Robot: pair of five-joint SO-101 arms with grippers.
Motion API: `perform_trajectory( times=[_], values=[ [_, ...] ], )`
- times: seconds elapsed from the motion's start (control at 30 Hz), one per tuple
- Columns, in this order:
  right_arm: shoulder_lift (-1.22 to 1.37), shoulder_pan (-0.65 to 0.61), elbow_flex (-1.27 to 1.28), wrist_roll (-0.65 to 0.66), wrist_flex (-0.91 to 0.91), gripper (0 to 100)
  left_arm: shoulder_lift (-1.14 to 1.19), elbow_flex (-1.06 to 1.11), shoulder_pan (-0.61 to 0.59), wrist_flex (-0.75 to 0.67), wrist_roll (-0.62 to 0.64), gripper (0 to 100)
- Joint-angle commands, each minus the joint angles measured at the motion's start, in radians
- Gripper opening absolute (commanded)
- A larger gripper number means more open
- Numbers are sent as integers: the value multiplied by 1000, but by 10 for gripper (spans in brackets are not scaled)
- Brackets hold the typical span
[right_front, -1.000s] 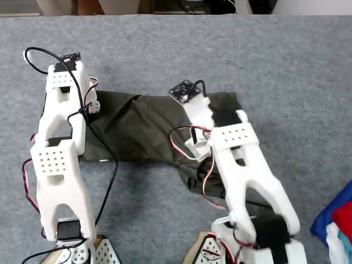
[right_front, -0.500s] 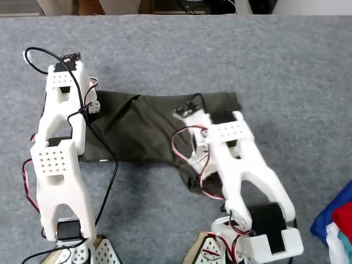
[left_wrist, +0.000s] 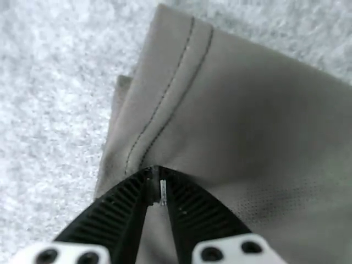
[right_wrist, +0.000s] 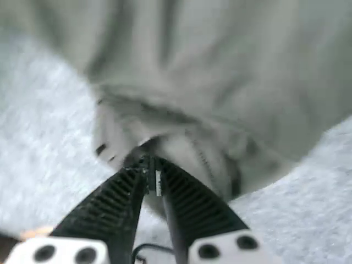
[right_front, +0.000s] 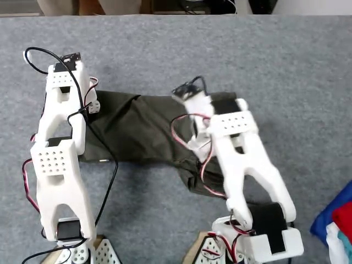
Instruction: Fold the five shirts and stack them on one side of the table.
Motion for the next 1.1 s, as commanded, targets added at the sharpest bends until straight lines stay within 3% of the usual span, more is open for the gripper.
perform_trajectory(
  times=[0.0,0.23,0.57,1.07],
  values=[
    [-22,62,-39,8,-98,5,2,-34,11,-41,-8,20],
    [88,74,84,8,-245,5,2,-35,11,-41,-8,20],
    [199,67,88,8,-187,5,2,-38,11,-43,-8,20],
    [199,-216,117,8,57,5,2,-38,11,-43,-9,20]
  ],
)
